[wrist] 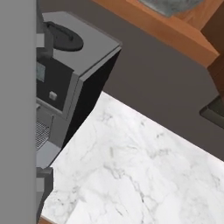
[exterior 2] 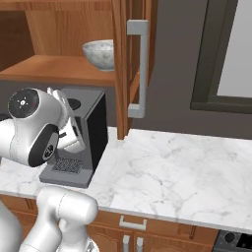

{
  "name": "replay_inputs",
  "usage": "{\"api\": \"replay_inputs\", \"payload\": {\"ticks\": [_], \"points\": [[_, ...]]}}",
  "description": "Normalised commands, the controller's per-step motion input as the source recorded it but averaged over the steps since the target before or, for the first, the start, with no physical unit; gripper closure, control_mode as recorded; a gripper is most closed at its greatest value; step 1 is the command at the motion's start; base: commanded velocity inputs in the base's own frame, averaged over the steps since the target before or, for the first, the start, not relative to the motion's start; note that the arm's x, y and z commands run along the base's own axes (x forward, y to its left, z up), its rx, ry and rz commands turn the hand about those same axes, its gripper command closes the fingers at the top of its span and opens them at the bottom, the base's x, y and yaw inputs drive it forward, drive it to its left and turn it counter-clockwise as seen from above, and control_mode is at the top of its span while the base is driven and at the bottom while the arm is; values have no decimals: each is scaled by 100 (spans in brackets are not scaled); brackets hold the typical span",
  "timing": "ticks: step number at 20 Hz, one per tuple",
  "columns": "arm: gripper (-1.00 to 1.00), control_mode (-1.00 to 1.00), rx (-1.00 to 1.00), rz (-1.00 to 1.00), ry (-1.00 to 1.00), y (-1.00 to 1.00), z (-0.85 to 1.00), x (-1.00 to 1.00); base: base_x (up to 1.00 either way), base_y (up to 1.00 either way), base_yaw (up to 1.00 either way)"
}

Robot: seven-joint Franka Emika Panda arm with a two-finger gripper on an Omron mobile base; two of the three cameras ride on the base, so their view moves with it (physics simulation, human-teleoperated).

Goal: Move the bowls from the cabinet to the plates on the dining table.

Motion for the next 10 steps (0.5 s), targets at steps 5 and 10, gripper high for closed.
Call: {"api": "replay_inputs", "payload": {"ticks": [5,10], "points": [[-100,-100,-3,-3,-12,0,37,-3,0,0,0],[-100,-100,-1,-4,-10,3,44,-11,0,0,0]]}}
